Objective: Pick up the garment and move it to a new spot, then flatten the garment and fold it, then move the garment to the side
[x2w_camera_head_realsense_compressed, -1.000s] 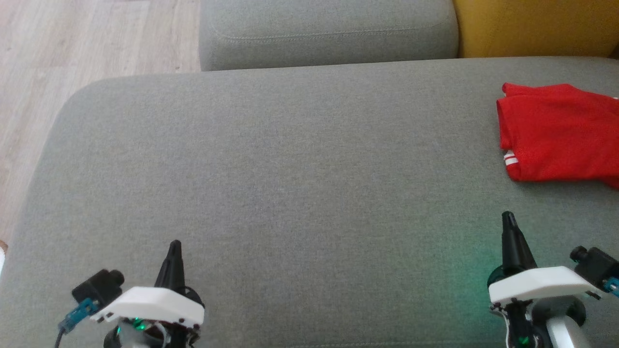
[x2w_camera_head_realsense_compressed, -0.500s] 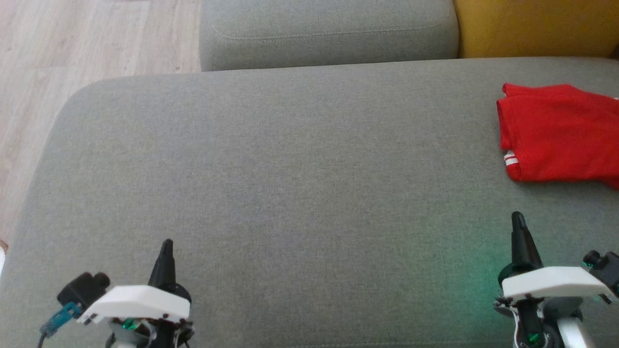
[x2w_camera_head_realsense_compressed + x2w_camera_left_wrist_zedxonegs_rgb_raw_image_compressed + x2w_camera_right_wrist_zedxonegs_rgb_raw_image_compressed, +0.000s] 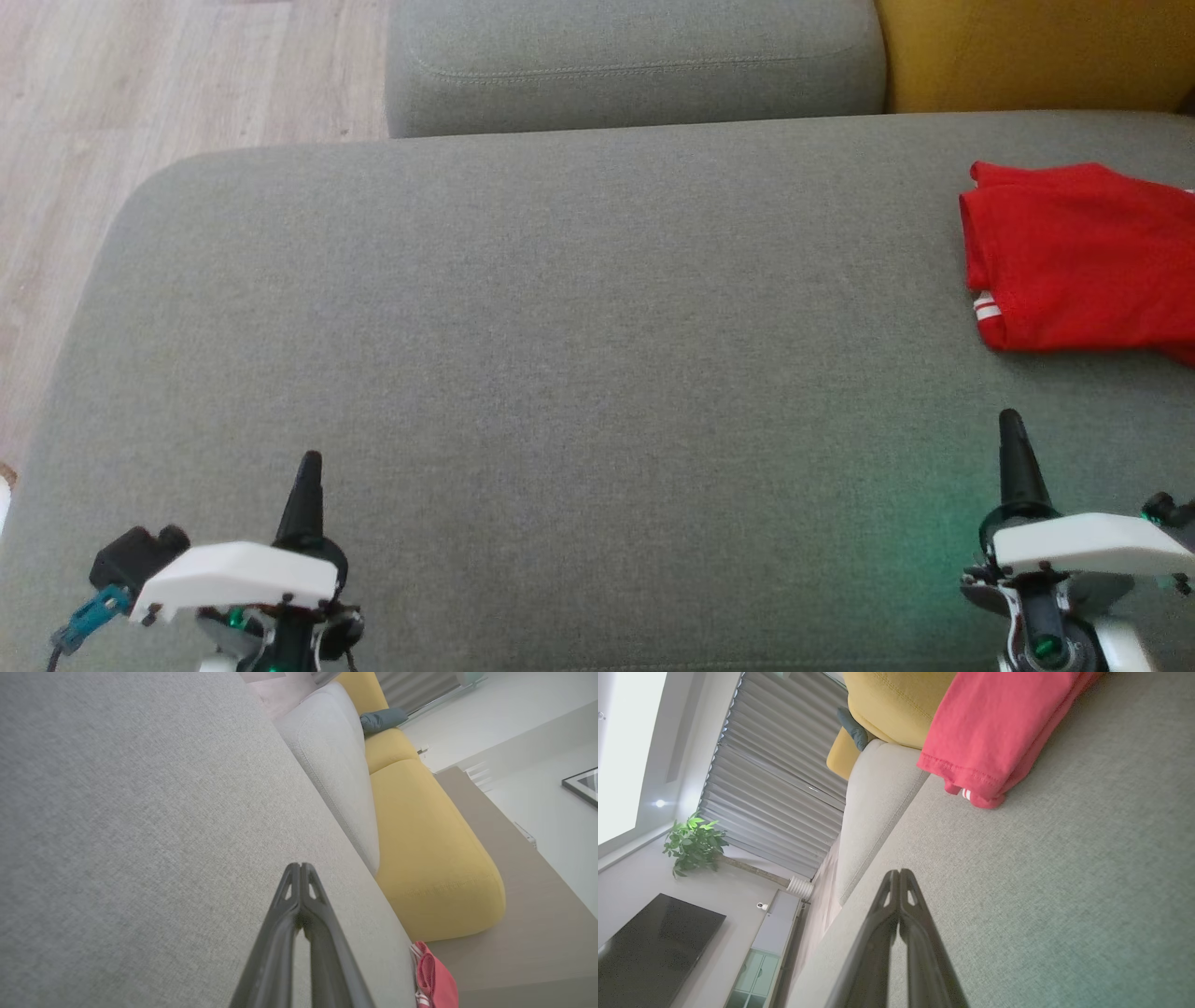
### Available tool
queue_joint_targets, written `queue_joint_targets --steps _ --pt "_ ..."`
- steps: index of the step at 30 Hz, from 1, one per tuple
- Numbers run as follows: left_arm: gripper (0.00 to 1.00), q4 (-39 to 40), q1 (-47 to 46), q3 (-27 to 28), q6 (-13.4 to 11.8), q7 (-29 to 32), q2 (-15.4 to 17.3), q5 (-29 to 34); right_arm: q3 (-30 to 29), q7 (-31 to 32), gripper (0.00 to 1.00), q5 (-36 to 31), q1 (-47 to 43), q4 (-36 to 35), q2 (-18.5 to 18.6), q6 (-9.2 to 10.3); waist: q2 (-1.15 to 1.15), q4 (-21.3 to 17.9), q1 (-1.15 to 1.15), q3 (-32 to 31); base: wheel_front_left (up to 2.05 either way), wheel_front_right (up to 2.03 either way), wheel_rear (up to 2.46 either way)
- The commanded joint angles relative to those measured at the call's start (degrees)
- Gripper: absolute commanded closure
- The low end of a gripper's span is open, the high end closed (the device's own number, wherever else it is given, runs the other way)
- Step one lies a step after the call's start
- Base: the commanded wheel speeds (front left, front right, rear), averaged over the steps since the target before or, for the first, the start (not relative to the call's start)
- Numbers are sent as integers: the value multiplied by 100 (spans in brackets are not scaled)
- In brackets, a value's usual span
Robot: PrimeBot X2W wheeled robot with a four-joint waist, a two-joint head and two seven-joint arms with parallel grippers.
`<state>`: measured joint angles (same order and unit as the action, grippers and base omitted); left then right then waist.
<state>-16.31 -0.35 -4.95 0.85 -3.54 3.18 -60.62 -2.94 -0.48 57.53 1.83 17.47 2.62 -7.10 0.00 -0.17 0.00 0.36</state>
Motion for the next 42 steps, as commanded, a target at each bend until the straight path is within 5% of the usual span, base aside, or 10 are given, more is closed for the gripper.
queue_joint_targets --steps 1,42 --pt "100 207 -315 161 63 28 72 -160 22 44 100 180 344 -215 23 -23 0 1 0 -1 0 0 0" --pt "100 225 -517 829 534 708 68 -2593 -280 559 100 2749 416 -317 26 -35 0 13 0 -14 0 0 0"
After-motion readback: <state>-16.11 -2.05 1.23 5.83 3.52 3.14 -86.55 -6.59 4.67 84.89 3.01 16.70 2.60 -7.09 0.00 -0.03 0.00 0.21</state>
